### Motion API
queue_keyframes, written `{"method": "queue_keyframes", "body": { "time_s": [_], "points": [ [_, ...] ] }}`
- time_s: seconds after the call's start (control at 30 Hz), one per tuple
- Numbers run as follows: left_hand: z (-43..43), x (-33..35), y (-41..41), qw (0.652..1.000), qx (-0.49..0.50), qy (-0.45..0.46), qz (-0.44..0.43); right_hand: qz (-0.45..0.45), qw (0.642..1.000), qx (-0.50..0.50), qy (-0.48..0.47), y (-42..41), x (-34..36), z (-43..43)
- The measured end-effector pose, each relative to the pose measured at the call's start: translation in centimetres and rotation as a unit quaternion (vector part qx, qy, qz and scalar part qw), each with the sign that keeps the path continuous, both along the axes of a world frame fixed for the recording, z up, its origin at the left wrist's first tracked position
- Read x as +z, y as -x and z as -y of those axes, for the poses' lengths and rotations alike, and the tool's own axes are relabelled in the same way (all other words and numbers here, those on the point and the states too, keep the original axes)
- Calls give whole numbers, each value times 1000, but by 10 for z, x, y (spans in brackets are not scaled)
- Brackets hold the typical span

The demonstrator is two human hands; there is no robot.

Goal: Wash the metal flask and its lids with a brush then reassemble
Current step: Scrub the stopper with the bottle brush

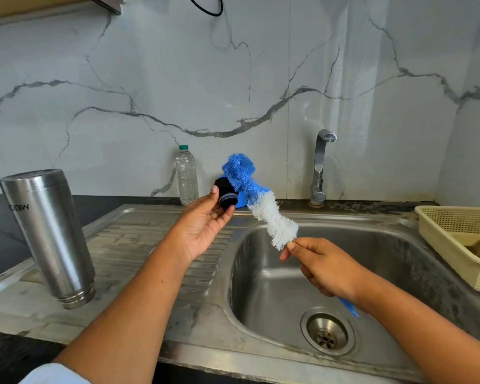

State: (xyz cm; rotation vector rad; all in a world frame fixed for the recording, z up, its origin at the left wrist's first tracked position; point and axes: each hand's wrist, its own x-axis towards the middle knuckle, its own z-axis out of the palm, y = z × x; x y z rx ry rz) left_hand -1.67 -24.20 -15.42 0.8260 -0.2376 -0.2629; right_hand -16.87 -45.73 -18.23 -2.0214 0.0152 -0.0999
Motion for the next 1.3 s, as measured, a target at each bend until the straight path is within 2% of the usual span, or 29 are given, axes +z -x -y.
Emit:
{"method": "queue_keyframes", "body": {
  "time_s": [0.13,0.3,0.47,0.63,0.8,0.97,1.07,1.3],
  "points": [
    [5,-3,3,1000,-25,4,6,-7,1000,4,-5,0,-1,0],
    [3,-4,-4,999,27,42,8,-17,1000,18,-2,-2,-4,-5],
    [11,-9,4,998,-5,-50,33,-8,1000,-4,-10,-3,-3,-4],
    [1,-4,-7,997,74,15,16,-21,999,25,23,-1,-5,-5],
    [11,-9,1,997,29,-58,40,4,1000,-2,28,-6,-4,-7],
    [4,-6,-5,996,87,-8,28,-20,999,21,38,-1,-7,-6],
    [7,-8,-1,996,71,-36,44,-4,999,9,49,-4,-6,-7],
    [2,-2,-2,999,33,10,9,0,1000,-3,8,-3,-4,-2]
  ]
}}
